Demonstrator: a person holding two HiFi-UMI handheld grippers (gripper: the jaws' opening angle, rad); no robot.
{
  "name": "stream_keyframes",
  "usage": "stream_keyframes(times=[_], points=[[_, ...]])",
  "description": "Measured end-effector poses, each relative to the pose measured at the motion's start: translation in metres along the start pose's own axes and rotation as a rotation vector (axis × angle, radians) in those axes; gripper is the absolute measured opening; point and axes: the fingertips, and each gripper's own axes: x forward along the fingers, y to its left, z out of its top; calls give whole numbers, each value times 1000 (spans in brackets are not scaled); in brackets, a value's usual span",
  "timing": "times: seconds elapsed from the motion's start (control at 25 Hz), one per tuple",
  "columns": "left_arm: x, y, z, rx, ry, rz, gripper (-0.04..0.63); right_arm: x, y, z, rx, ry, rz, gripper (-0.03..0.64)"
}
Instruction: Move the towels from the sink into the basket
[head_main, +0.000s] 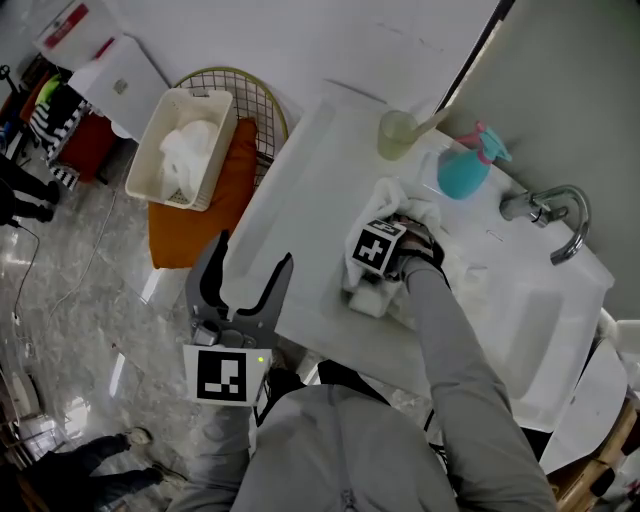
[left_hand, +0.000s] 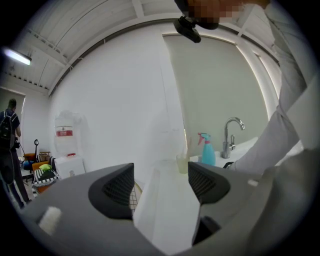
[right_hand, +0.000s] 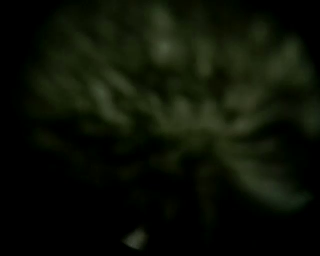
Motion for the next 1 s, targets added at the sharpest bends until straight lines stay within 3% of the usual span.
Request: stream_keyframes(times=[0.24,0.56,0.72,1.0], points=[[2,5,-4,-6,11,3,368,2,3,0,28,33,69,552],[6,0,-4,-9,7,-11,368,-9,13,2,-33,13,92,312],[6,0,-5,-13,4,-14,368,-11,28,-1,-86,1,99,239],[-1,4,-3,-15,-10,-18,368,-34,33,-4,-48,-144,-2,212]])
